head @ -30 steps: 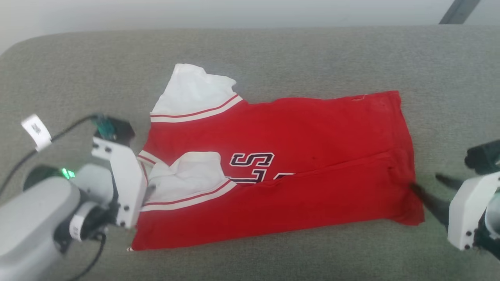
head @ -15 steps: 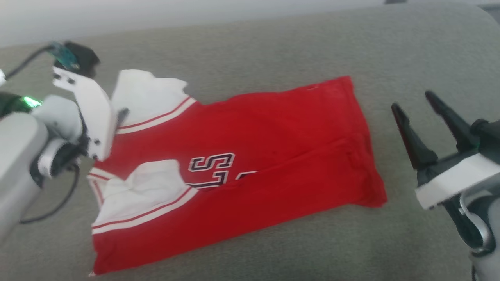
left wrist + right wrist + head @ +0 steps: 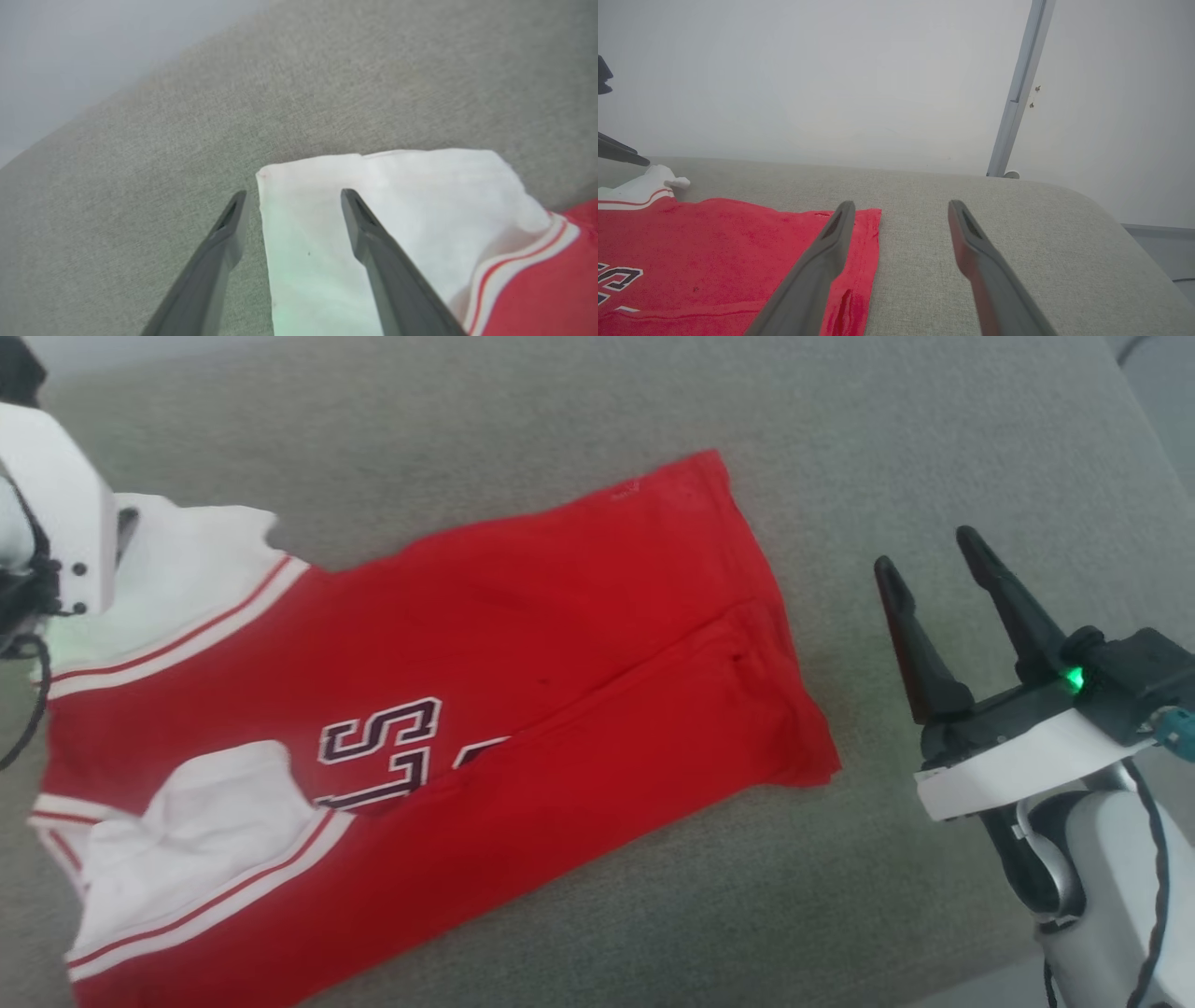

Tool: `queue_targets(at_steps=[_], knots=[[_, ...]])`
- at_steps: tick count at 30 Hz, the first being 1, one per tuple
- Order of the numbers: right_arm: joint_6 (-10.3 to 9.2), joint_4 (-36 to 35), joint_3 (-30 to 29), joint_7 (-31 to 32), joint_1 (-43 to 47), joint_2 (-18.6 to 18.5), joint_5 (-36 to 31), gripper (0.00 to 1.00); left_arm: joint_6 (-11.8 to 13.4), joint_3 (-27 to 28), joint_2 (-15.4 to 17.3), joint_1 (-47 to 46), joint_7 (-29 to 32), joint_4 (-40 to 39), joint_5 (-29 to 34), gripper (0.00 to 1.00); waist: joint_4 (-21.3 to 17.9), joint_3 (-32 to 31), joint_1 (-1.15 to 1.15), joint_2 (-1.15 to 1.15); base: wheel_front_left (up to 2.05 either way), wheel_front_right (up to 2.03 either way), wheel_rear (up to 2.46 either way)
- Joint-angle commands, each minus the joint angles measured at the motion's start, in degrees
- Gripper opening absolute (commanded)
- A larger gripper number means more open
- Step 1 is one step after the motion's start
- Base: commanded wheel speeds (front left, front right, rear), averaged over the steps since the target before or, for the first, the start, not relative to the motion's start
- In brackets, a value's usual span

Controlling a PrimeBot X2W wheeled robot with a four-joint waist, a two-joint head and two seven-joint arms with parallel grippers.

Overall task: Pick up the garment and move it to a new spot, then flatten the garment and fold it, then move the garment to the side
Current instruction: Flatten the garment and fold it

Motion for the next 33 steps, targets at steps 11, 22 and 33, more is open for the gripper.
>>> queue_targets(at_steps=[11, 22, 33], knots=[[0.00, 0.53, 5.06, 4.79, -3.01, -2.99, 5.49, 1.00, 0.28, -0.25, -4.03, -0.40, 11.04, 11.36, -5.08, 0.00, -2.55, 4.18, 0.00, 0.00, 0.00, 0.00, 0.00], [0.00, 8.98, 13.68, 20.89, -21.33, -7.15, 14.37, 1.00, -1.69, -0.92, -7.77, -4.64, 8.58, 14.04, -3.63, 0.00, 0.26, 5.61, 0.00, 0.00, 0.00, 0.00, 0.00], [0.00, 31.28, 26.23, 34.49, -40.82, -3.53, 22.06, 1.00, -3.36, -1.49, -11.65, -8.34, 6.49, 17.50, -2.77, 0.00, 3.05, 7.37, 0.00, 0.00, 0.00, 0.00, 0.00]])
